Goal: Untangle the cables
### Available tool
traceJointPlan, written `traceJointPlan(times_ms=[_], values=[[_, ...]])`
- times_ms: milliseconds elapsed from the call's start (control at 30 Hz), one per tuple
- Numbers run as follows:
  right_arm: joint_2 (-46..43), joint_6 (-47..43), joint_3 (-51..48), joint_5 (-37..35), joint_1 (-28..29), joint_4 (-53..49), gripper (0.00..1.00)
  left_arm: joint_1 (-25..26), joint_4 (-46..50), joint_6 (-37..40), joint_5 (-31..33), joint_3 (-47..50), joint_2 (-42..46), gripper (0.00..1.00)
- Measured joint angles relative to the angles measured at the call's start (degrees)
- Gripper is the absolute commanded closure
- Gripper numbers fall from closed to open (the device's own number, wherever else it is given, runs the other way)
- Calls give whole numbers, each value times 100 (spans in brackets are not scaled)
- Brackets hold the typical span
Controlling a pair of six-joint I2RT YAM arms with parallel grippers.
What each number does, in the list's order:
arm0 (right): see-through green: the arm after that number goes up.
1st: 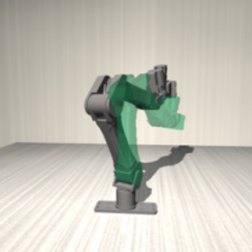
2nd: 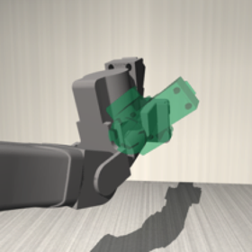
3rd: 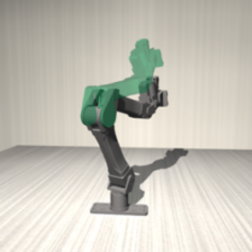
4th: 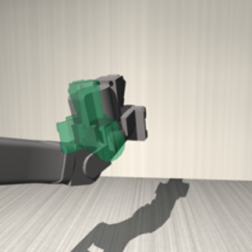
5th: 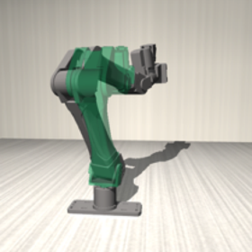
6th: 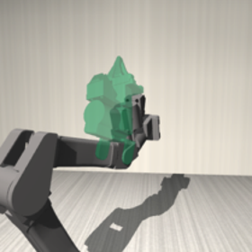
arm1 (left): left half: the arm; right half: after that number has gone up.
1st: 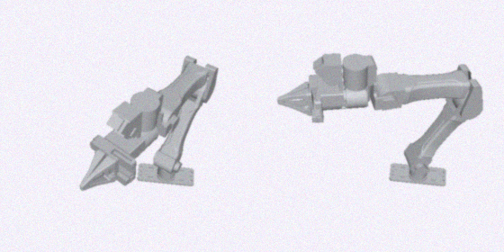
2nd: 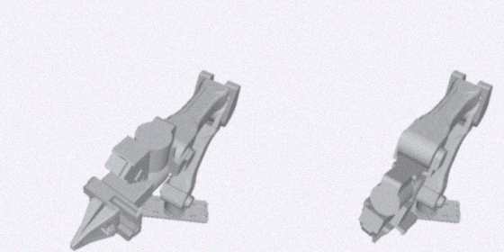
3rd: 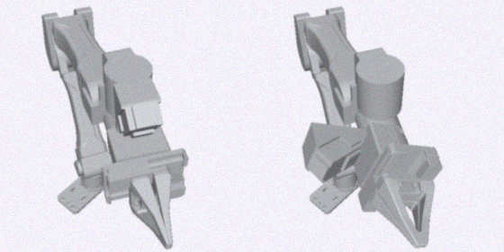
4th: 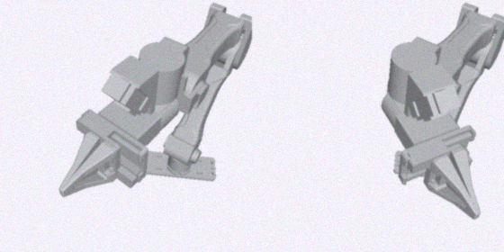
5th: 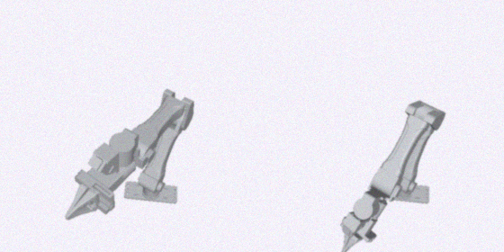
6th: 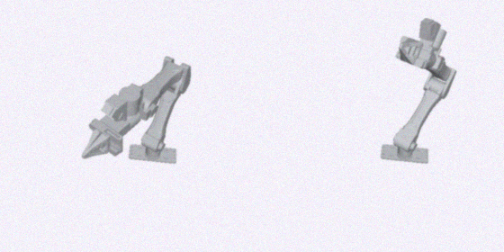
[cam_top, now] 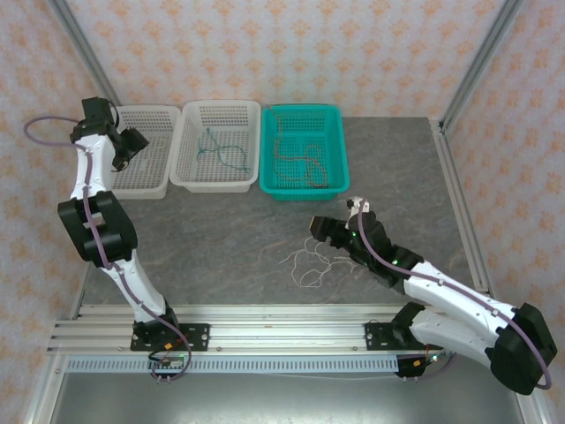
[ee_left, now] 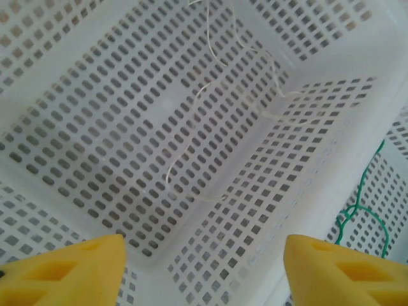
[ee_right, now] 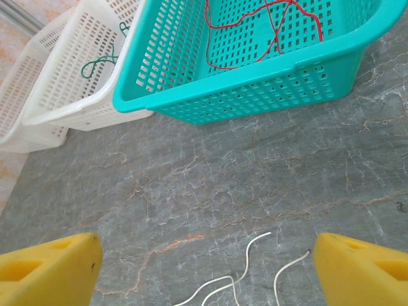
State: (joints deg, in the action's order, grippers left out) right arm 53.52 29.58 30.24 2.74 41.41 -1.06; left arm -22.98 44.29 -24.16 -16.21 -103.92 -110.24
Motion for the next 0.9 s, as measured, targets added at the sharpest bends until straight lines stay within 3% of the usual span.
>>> traceJointPlan(times_ms=[200, 300, 433, 567, 733, 900], values=[[-2, -155, 79, -111, 0, -133, 13, 66, -181, -92, -83, 81, 1394, 29], [0, -229, 140, -251, -11, -212, 12, 533, -498, -155, -96, 433, 2601, 28], [48, -262, 149, -378, -76, -293, 12, 2020, -870, -157, -105, 1318, 3998, 29], [184, -262, 149, -387, -109, -428, 12, 3364, -1049, -304, -33, 2559, 4664, 30], [282, -258, 149, -380, -111, -551, 12, 5106, -1082, -197, 221, 3882, 4295, 33], [286, -214, 149, -334, -111, -562, 13, 6505, -1025, 691, 282, 4113, 3204, 34]])
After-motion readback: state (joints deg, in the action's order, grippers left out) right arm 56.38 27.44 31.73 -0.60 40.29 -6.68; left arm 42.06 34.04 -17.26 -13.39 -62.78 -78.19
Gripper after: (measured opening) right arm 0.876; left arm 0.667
